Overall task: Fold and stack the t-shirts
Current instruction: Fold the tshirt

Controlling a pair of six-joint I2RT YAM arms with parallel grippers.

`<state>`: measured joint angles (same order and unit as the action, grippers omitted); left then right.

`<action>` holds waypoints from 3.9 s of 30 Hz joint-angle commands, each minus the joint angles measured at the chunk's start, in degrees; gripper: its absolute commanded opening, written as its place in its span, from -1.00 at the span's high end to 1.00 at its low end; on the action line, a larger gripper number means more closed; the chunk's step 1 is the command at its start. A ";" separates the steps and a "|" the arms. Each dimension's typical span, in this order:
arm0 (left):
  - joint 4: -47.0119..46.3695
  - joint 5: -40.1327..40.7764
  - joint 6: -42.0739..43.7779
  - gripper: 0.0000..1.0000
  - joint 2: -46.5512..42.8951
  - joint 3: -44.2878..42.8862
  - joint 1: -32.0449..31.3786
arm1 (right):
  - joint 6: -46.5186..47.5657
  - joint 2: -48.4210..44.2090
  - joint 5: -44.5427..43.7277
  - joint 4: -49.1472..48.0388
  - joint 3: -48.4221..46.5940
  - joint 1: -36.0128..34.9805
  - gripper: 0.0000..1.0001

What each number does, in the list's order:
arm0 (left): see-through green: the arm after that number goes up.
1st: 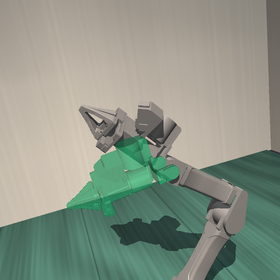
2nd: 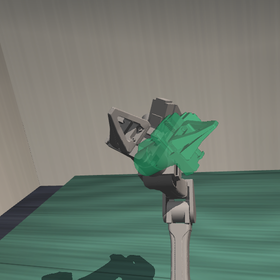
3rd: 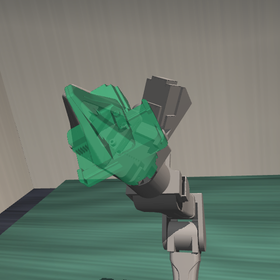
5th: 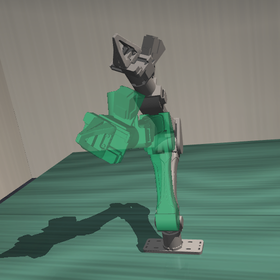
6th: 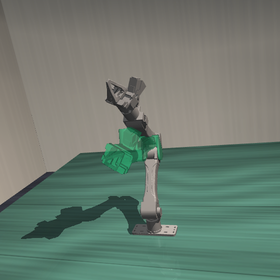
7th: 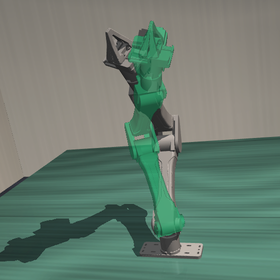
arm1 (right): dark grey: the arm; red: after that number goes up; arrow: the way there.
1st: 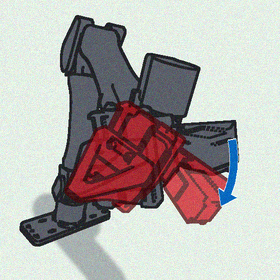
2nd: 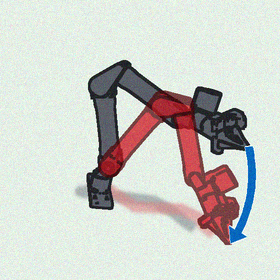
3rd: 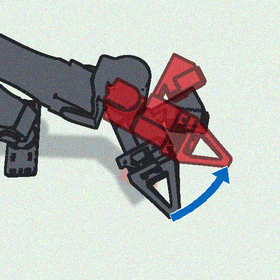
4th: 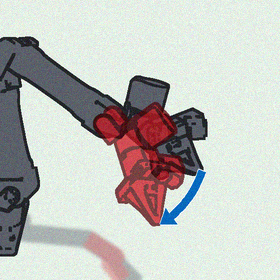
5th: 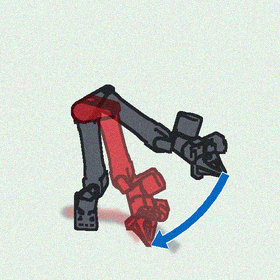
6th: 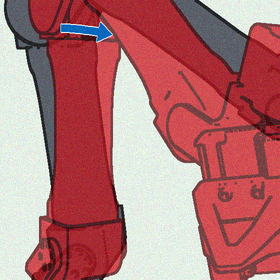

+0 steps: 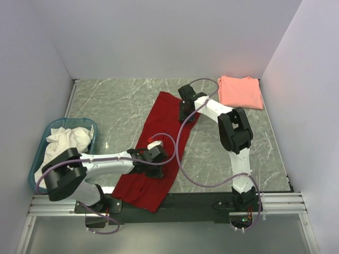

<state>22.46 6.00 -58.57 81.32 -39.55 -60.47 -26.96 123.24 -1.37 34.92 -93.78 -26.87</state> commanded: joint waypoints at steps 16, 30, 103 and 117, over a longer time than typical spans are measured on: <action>-8.31 -10.74 4.51 0.49 29.40 -24.69 5.97 | 4.81 21.86 5.84 10.61 -37.68 11.14 0.22; -8.05 -15.15 6.70 0.21 26.46 -30.76 9.14 | 1.21 20.56 15.34 0.77 -36.83 13.69 0.18; -11.29 -10.13 -1.81 0.39 6.83 -7.91 -4.92 | 10.70 23.36 8.66 4.72 -38.32 6.57 -0.12; -16.04 -12.59 -4.89 0.40 12.20 -6.59 -8.88 | 10.35 23.01 9.71 3.84 -37.00 7.10 -0.12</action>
<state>8.29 -4.80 -62.87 92.75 -46.09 -68.40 -16.64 144.84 7.62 40.34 -130.43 -20.40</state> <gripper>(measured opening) 0.297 0.561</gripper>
